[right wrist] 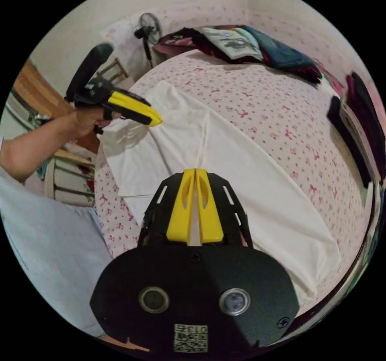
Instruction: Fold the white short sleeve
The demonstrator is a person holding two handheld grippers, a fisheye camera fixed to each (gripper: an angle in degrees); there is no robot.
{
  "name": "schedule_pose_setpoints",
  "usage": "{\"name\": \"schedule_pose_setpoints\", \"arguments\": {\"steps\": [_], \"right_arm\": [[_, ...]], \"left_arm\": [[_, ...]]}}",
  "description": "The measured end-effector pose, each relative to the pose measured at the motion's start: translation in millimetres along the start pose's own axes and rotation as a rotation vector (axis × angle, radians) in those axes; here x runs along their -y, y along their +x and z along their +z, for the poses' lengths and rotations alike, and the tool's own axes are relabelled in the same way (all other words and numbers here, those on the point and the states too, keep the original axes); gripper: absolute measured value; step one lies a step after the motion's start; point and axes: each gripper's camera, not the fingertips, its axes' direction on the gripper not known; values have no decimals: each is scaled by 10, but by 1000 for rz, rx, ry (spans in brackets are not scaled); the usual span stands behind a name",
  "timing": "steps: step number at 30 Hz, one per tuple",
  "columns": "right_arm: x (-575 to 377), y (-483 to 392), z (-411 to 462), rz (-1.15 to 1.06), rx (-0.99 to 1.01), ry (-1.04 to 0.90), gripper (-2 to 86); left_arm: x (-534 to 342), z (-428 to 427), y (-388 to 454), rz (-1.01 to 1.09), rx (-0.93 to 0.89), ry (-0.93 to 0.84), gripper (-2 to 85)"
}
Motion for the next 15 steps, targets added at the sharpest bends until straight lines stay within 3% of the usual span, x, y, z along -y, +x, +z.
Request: {"name": "schedule_pose_setpoints", "arguments": {"steps": [4, 6, 9, 15], "right_arm": [[-488, 230, -393, 182, -125, 139, 2], [-998, 492, -598, 353, -287, 144, 6], [-1746, 883, -817, 622, -375, 128, 19], [-2901, 1310, -1059, 1029, -173, 276, 67]], "left_arm": [[-92, -45, -86, -78, -15, 21, -2], [-93, -75, -28, -83, 9, 46, -2], [10, -51, 214, -42, 13, 67, -2], [454, 119, 1085, 172, -45, 109, -2]]}}
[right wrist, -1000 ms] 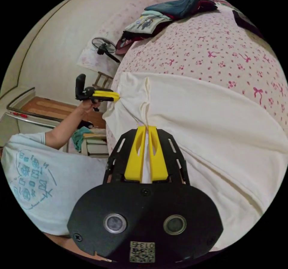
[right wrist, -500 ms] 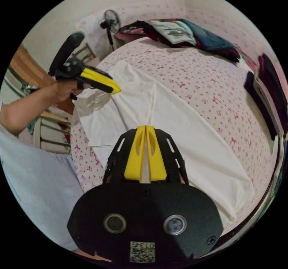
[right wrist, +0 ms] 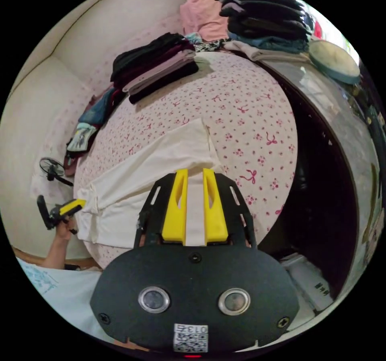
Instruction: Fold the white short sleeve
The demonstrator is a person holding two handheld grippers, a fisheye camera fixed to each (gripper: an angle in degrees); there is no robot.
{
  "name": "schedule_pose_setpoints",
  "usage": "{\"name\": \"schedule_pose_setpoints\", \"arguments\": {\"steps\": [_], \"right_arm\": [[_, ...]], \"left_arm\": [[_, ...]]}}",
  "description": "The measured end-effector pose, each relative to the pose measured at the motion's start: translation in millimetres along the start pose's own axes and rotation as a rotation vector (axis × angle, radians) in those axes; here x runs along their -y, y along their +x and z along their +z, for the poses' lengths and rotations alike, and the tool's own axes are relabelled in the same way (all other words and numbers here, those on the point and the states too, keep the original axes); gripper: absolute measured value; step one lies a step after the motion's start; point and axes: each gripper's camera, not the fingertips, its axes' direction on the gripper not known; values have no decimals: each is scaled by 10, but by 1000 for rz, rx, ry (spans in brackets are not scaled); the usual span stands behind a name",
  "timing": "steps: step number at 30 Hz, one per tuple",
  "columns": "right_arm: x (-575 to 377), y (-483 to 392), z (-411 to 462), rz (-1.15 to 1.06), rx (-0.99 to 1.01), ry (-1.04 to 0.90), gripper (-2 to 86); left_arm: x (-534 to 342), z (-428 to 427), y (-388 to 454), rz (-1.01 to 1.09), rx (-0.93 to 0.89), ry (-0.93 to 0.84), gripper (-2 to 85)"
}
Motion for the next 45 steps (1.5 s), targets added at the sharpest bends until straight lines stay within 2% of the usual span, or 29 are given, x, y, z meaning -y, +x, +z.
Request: {"name": "schedule_pose_setpoints", "arguments": {"steps": [5, 8, 11, 14, 16, 18, 21, 23, 28, 32, 35, 37, 39, 41, 45], "right_arm": [[-95, 231, 112, 82, 161, -15, 87], [-106, 382, 241, 154, 236, -29, 90], [-117, 530, 363, 236, 286, -39, 52], [-153, 615, 374, 274, 270, -21, 32], [-172, 582, 292, 236, 292, 24, 26], [-215, 407, 96, 57, 296, 126, 23], [-268, 353, 153, -6, 126, 56, 25], [-294, 451, 281, 17, 128, -34, 23], [-388, 407, -40, 6, 19, 102, 12], [-239, -152, 60, -245, -34, 100, 7], [-113, -555, 380, -407, -53, -3, 4], [-61, -683, 633, -457, -166, -109, 4], [-15, -693, 591, -432, -318, -80, 4], [13, -678, 502, -423, -385, -56, 4], [2, -956, 308, -540, -318, 70, 4]], "left_arm": [[472, 454, 681, 193, 18, -57, 1], [609, 697, 859, 226, 9, -112, 4], [668, 905, 946, 228, -14, -176, 1], [701, 959, 1000, 232, -22, -176, -1], [715, 979, 1042, 240, -17, -182, -2], [716, 1013, 1097, 255, -6, -190, -2], [725, 1083, 1136, 250, -9, -193, -2], [747, 1116, 1126, 225, -29, -200, -2], [760, 1031, 1184, 229, -34, -153, -2], [944, 1140, 1288, 231, 2, -150, -2], [1040, 1340, 1398, 255, 12, -186, -2], [1033, 1480, 1437, 263, 17, -232, -2], [1011, 1502, 1430, 248, 11, -213, -2], [971, 1489, 1440, 228, 44, -186, -2], [955, 1503, 1467, 176, 175, -117, -2]]}}
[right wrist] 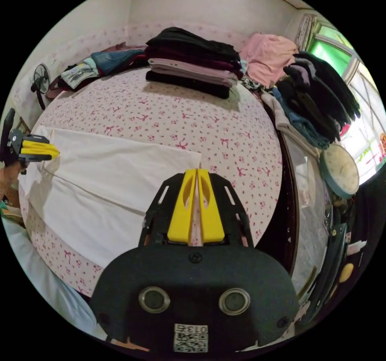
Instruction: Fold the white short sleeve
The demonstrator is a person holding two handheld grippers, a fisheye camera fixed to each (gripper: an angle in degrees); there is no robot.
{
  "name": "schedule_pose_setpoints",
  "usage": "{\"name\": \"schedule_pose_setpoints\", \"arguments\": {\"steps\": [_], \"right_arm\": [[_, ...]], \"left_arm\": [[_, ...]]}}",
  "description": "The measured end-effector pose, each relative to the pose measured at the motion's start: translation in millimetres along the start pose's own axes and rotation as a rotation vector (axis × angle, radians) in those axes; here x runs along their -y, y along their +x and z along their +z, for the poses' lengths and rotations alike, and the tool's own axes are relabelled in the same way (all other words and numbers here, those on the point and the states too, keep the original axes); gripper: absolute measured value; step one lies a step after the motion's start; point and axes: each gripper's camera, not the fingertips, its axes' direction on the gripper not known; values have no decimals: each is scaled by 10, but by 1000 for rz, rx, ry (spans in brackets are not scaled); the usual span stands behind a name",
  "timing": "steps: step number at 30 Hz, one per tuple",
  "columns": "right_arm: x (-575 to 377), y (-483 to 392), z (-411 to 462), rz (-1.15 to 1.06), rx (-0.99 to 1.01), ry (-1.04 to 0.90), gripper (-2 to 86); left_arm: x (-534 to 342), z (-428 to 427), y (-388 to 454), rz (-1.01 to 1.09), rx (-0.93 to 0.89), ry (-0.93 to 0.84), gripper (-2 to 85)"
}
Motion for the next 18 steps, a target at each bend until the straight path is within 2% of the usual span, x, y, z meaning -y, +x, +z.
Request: {"name": "schedule_pose_setpoints", "arguments": {"steps": [3, 5, 10, 14, 18], "right_arm": [[199, -234, 57, -75, 64, 18, 3], [323, -357, 135, -129, 108, -8, 2], [505, -352, 220, -124, 27, -119, 0], [521, -473, -220, -146, 26, 64, -1], [569, -804, -409, -198, 183, 119, 0]], "left_arm": [[48, 233, -15, -27, -51, -68, -2], [35, 272, -16, -39, -52, -49, -2], [-90, 163, 6, -65, 40, -49, -2], [-498, 65, -174, -198, 103, -50, -2], [-860, 129, -414, -345, 181, -113, -2]]}}
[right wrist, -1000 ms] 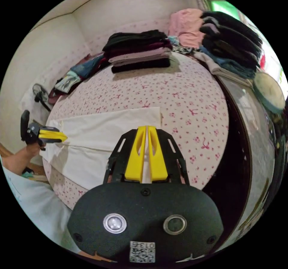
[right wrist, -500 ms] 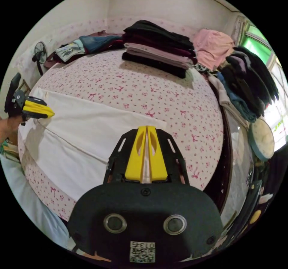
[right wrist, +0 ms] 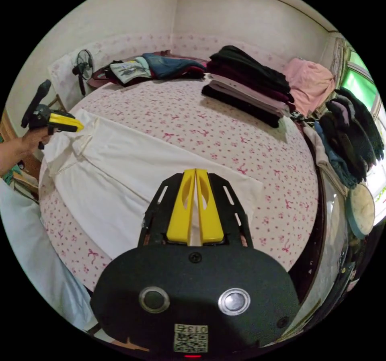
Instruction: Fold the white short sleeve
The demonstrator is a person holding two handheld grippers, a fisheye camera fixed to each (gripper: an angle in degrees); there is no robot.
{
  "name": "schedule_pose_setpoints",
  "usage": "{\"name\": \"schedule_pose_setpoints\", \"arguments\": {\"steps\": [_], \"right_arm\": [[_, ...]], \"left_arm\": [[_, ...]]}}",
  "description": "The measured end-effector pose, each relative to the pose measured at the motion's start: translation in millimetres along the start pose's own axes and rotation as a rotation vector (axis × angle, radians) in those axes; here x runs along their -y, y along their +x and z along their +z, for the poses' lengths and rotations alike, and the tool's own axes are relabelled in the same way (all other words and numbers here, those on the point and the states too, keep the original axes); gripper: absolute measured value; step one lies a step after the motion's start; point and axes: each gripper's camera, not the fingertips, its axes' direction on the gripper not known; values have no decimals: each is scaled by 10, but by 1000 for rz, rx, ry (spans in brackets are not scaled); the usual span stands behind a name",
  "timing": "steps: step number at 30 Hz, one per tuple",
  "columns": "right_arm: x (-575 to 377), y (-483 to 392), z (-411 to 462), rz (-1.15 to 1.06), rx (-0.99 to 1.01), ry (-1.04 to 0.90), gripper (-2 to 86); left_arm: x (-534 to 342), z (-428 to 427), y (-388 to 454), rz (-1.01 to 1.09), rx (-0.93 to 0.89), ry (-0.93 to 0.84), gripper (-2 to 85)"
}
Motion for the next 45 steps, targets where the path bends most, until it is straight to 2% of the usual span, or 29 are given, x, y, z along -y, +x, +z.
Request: {"name": "schedule_pose_setpoints", "arguments": {"steps": [3, 4, 6, 7, 10, 16, 19, 21, 22, 27, 32, 35, 39, 45], "right_arm": [[173, -307, -82, -55, 64, 35, -1], [220, -365, -82, -68, 71, 26, -1], [419, -556, -5, -107, 108, -59, -1], [466, -595, -10, -112, 117, -56, -1], [757, -804, -168, -137, 187, 20, 0], [1442, -1526, -193, -358, 320, 45, 0], [1771, -1876, -18, -444, 355, -16, 0], [1984, -2104, 328, -478, 349, -221, 0], [2029, -2134, 378, -480, 337, -256, 0], [2686, -2155, 48, -432, 349, -49, 6], [3323, -2495, 174, -547, 441, -64, 36], [3680, -2779, 298, -633, 469, -67, 64], [4053, -3121, 562, -764, 467, -156, 82], [4240, -3219, 993, -784, 481, -346, 60]], "left_arm": [[-186, 171, -198, -83, 51, -37, -2], [-238, 312, -260, -94, 13, -94, -2], [-324, 292, -330, -105, -28, -49, -3], [-358, 280, -365, -105, -25, -67, -3], [-557, 69, -485, -149, 27, 30, -3], [-930, 144, -840, -181, -67, 16, -2], [-1079, 166, -999, -199, -125, 43, -1], [-1176, 148, -1107, -209, -162, 66, 1], [-1264, 102, -1190, -220, -162, 83, 3], [-1919, -241, -1612, -293, -136, 183, 39], [-2685, -272, -1899, -444, -242, 124, 106], [-2827, -237, -1909, -476, -274, 95, 125], [-2804, -171, -1963, -504, -265, 80, 124], [-2719, -97, -2165, -524, -293, 55, 73]]}}
